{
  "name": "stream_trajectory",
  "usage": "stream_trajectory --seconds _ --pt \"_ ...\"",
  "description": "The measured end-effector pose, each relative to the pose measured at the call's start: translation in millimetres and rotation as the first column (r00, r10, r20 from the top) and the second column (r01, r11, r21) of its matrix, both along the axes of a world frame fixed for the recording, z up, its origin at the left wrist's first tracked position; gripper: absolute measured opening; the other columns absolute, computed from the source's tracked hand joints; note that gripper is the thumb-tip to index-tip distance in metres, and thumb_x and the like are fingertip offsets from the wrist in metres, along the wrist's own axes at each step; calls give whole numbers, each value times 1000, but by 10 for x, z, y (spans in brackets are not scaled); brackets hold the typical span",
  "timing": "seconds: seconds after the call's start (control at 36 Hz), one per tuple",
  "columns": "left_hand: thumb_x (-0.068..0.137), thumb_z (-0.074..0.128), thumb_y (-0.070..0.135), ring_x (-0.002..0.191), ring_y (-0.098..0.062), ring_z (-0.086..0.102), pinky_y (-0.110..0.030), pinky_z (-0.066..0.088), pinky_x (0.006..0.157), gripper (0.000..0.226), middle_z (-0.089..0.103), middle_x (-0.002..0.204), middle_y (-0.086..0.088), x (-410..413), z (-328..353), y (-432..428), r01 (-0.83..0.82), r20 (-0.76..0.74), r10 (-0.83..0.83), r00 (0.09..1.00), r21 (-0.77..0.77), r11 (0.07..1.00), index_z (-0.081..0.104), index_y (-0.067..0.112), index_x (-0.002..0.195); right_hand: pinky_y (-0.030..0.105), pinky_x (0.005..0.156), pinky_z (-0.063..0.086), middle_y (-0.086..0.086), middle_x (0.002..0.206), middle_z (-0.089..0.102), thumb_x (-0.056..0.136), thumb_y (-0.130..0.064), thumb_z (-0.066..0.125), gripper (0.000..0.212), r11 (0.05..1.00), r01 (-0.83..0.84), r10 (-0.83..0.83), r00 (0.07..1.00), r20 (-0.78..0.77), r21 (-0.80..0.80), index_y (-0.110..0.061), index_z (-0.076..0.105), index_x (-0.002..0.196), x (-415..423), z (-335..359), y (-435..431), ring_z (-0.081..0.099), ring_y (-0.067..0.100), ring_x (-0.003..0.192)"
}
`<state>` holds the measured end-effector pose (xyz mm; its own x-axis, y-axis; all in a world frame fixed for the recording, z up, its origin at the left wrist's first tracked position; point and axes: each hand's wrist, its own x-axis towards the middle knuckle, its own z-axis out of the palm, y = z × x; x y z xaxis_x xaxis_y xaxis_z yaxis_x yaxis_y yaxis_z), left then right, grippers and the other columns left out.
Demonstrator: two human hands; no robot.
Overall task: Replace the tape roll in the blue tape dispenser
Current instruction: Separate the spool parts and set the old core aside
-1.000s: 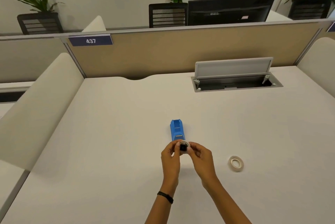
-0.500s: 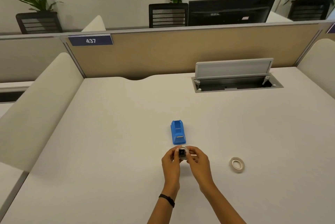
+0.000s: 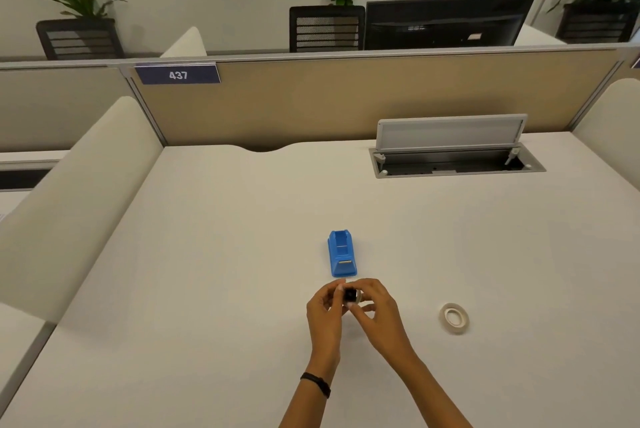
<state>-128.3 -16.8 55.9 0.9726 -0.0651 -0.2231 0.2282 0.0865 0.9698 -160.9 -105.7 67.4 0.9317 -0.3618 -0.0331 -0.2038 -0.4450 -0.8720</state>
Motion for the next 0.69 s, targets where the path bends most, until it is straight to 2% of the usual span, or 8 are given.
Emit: stream_trajectory --seconds 0.06,0.17,0.33,0.39,0.44,0.47,0.61,0.69 --pt "92 52 13 87 -18 69 -19 57 70 15 69 98 -3 -3 2 5 5 -4 -5 1000 -9 1000 63 15 102 1 67 47 9 114 60 82 -14 64 28 1000 5 -5 1000 -11 -5 -13 59 109 -2 -25 -18 59 11 89" --pt "93 51 14 85 -15 70 -20 58 70 10 70 95 -6 -17 19 -15 64 -1 -64 998 -12 998 60 19 95 2 64 47 9 111 61 80 -14 66 27 1000 29 -29 999 -29 3 -9 62 107 3 -54 -68 59 13 87" --pt "92 51 24 89 -10 68 -17 55 66 12 69 97 5 -66 50 -67 196 -43 -197 979 -37 980 62 24 98 0 67 44 14 116 58 82 -9 63 35 996 88 -88 992 -87 1 -1 55 115 -15 -209 -195 59 21 99" --pt "89 56 27 92 -11 67 -16 56 69 15 68 101 3 -72 35 -91 229 -53 -229 972 -8 974 62 22 102 11 76 48 11 115 58 81 -9 64 36 996 87 -87 994 -71 -13 -2 55 116 -8 -228 -235 59 20 99" --pt "87 60 27 94 -13 66 -16 56 73 22 68 104 1 -81 2 -112 225 -70 -223 972 24 974 61 19 108 26 91 47 15 125 55 84 -11 61 40 998 58 -58 992 -111 -3 -2 50 121 -4 -236 -251 57 25 109" --pt "86 61 26 95 -14 66 -17 56 74 25 68 105 -1 -88 -18 -118 220 -78 -217 973 33 975 60 17 110 29 94 46 16 127 54 84 -12 60 40 999 34 -34 993 -114 -3 -3 50 122 -3 -242 -258 55 26 112" --pt "88 59 23 92 -17 68 -17 56 73 25 70 104 -7 -90 -82 -99 187 -114 -184 976 24 982 61 10 110 24 87 49 12 120 55 81 -12 65 30 998 -54 54 998 -21 -31 -9 61 111 4 -163 -323 57 18 103" --pt "88 60 22 94 -17 66 -17 56 71 19 68 103 -4 -70 -106 -71 174 -138 -167 976 42 984 62 15 105 5 69 49 6 110 55 78 -7 68 26 998 -54 55 998 9 -31 -13 64 103 1 -151 -415 57 13 87"
